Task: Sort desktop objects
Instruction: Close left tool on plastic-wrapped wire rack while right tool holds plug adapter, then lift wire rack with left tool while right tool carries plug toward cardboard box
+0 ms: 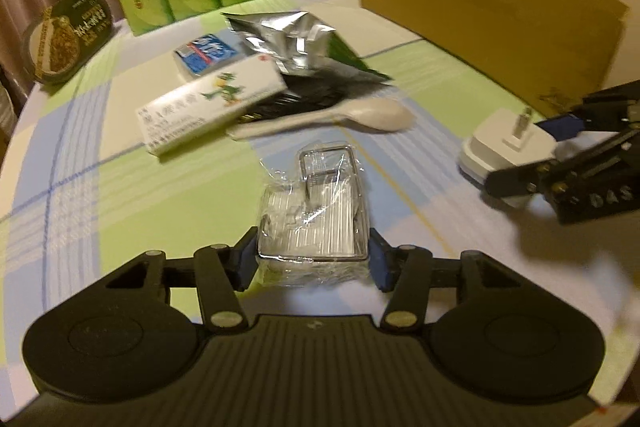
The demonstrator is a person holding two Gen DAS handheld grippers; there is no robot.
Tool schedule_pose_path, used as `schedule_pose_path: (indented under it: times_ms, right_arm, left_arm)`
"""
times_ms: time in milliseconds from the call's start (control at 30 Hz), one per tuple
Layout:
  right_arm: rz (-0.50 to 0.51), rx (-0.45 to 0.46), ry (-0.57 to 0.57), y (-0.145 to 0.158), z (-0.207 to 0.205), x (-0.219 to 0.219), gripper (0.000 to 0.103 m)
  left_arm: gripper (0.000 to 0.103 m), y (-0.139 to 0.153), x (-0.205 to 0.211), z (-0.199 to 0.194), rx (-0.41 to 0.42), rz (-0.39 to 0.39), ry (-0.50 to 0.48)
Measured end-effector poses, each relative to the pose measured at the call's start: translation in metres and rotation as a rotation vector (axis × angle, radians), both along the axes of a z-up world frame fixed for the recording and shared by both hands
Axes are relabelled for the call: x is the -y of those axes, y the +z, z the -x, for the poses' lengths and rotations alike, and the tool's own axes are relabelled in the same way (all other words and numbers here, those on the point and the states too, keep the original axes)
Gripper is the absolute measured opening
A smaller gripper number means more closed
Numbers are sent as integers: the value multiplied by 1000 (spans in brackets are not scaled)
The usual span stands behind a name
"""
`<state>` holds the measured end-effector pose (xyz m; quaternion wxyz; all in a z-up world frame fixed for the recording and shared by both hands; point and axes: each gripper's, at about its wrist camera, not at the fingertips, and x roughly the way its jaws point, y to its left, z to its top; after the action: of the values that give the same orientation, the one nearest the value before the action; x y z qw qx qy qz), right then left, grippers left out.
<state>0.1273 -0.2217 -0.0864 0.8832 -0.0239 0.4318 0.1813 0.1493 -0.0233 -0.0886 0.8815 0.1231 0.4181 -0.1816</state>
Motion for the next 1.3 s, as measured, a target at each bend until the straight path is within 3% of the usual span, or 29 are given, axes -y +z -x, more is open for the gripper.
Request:
schedule_pose_path:
  times_ms: [200,433,833,1067,1300]
  right_arm:
    - [6,-14,-12,3,18,15,62]
    - [35,-14,-10,-2,34,22,62]
    - [68,6,11,-10,36,20,62]
    - [81,9,14,-10,36,19,62]
    - [63,4,9,-5,41,24,61]
  left_arm:
    - [49,4,16,27,-29,36,12]
    - [49,0,32,51,-1,4,7]
    - [61,-8,32,54,47,14,27]
    - [51,-8,35,56,53,10,20]
    - [49,-5,39,59,35,19,41]
